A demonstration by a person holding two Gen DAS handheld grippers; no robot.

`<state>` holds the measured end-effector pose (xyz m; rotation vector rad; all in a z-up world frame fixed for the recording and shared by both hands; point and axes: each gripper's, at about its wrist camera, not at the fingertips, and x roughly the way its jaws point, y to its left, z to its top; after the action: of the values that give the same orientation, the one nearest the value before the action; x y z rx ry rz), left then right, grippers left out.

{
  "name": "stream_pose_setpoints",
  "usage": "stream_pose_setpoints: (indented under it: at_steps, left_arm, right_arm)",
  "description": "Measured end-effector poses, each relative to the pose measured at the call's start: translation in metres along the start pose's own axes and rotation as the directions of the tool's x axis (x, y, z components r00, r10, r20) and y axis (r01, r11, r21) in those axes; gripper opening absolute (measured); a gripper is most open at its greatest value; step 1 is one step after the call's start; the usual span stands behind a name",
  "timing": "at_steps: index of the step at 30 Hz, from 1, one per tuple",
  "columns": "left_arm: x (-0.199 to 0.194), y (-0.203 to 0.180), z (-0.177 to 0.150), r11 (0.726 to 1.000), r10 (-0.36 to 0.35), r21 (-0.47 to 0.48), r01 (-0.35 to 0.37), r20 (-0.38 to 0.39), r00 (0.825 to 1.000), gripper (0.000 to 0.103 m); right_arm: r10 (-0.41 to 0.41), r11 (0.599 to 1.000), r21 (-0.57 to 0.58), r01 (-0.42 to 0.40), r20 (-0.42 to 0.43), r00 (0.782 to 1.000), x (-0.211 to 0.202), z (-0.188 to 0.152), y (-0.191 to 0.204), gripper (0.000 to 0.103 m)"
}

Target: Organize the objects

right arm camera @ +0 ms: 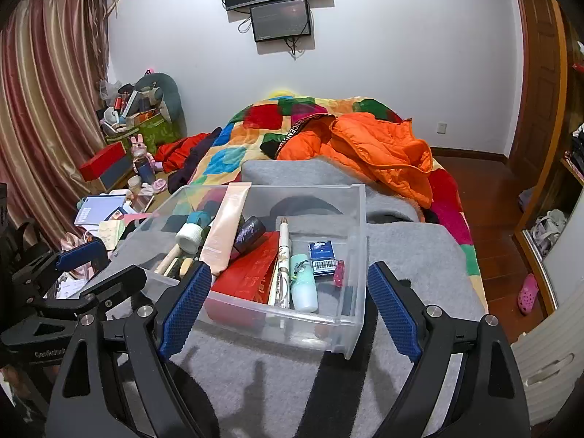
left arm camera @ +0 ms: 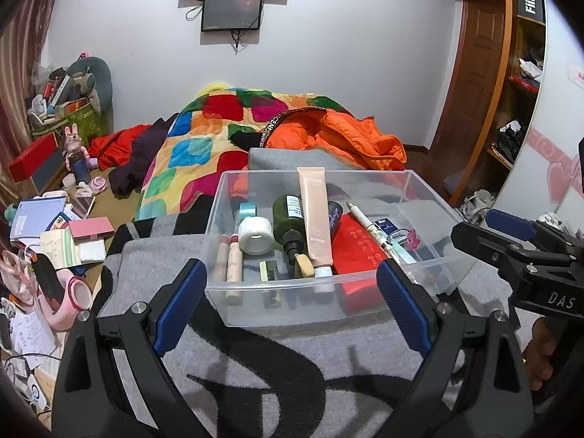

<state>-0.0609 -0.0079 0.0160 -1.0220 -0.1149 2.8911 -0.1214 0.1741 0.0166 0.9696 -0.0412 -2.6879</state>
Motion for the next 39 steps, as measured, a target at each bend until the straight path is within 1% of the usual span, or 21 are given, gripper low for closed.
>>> stream_pose_setpoints:
  at_steps: [17, 39]
  left_arm:
    - [-0.0003, -0.0002, 0.0002, 1.000, -0.002, 0.001, 0.002, -0.002, 1.000, 0.095]
    - [-0.0045, -0.0045, 0.0016, 1.000, -0.022, 0.016, 0.022, -0.002, 1.000, 0.095]
  right_arm:
    - [0.019, 1.000, 0.008, -0.019, -0.001, 1.000, -0.0008, -0.0019, 0.0018, 0.086]
    - [0.025, 1.000, 0.006, -0.025, 0.008, 1.000, -0.0045, -0.0021, 0.0049, 0.086]
